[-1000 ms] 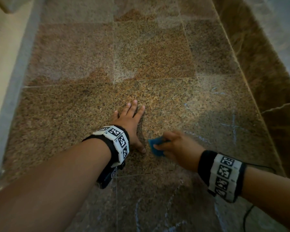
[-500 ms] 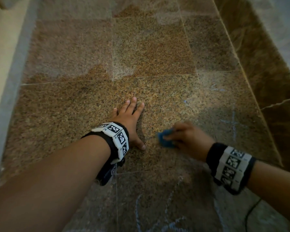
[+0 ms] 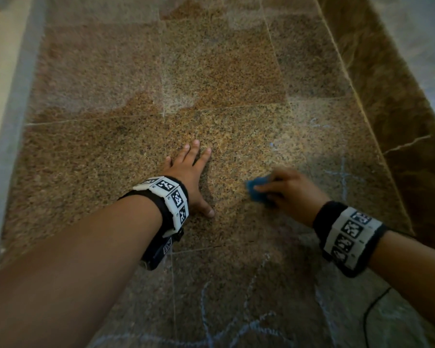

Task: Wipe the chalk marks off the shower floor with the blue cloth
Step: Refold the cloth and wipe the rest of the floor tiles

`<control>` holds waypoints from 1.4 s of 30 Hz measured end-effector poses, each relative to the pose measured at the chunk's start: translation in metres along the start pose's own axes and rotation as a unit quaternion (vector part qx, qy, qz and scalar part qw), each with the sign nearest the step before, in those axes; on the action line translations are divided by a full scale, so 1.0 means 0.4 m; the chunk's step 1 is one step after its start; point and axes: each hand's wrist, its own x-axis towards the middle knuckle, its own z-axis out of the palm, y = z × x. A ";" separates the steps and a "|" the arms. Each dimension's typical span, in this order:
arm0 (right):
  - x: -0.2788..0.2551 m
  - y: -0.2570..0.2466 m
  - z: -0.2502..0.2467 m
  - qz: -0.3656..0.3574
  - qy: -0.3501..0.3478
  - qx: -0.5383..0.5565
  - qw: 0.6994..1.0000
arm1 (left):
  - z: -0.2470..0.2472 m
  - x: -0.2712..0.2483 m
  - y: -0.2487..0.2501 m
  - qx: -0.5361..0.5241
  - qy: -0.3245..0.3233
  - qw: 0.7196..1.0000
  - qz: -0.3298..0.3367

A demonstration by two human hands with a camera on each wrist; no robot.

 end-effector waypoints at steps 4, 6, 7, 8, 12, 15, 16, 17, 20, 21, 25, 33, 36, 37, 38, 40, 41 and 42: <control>-0.008 0.041 -0.004 0.168 0.080 0.003 0.983 | 0.000 0.001 -0.001 0.001 -0.002 1.000 0.003; -0.019 0.008 0.011 0.149 0.081 -0.001 0.985 | 0.001 0.002 -0.001 0.005 -0.004 1.000 0.000; -0.028 -0.006 0.017 0.126 0.071 -0.003 0.989 | 0.001 0.002 -0.001 0.007 -0.005 1.000 -0.002; -0.035 -0.017 0.018 0.096 0.051 -0.007 0.994 | 0.001 0.002 0.000 0.007 -0.005 1.000 -0.004; -0.042 -0.009 -0.030 0.076 -0.087 -0.022 0.993 | 0.000 -0.002 0.005 0.012 -0.001 1.000 -0.008; -0.028 0.048 -0.071 0.238 -0.001 0.003 0.971 | 0.000 -0.002 0.004 0.003 0.002 1.000 -0.012; -0.027 0.056 -0.075 0.271 0.016 0.010 0.962 | 0.000 -0.002 0.006 -0.005 0.007 1.000 -0.016; -0.030 0.051 -0.073 0.275 0.014 0.003 0.961 | 0.000 -0.002 0.009 -0.017 0.012 1.000 -0.020; -0.059 -0.011 -0.047 0.193 -0.012 -0.008 0.981 | -0.007 0.004 0.031 -0.036 0.027 0.999 -0.015; -0.074 -0.033 -0.040 0.159 -0.031 0.000 0.987 | -0.011 0.009 0.040 -0.036 0.034 0.999 -0.009; -0.089 0.001 -0.046 0.157 -0.060 0.020 0.986 | -0.029 0.032 0.074 -0.034 0.043 0.998 0.012; -0.134 -0.007 -0.033 0.222 -0.004 -0.013 0.975 | -0.066 0.090 0.103 -0.029 0.040 0.999 0.008; -0.127 -0.038 -0.025 0.170 -0.067 0.013 0.983 | -0.065 0.100 0.096 -0.026 0.026 0.999 -0.007; -0.114 -0.036 -0.031 0.157 -0.071 0.021 0.985 | -0.063 0.101 0.094 -0.025 0.022 0.999 -0.008; -0.091 -0.030 -0.040 0.153 -0.076 0.022 0.985 | -0.062 0.100 0.092 -0.025 0.020 0.999 -0.010; -0.029 0.003 -0.052 0.157 -0.059 0.013 0.986 | -0.064 0.099 0.091 -0.027 0.016 0.999 -0.012; 0.012 0.029 -0.056 0.167 -0.029 0.013 0.986 | -0.064 0.099 0.091 -0.029 0.016 0.999 -0.013; 0.058 0.061 -0.065 0.188 0.011 0.013 0.982 | -0.064 0.099 0.091 -0.030 0.018 0.999 -0.013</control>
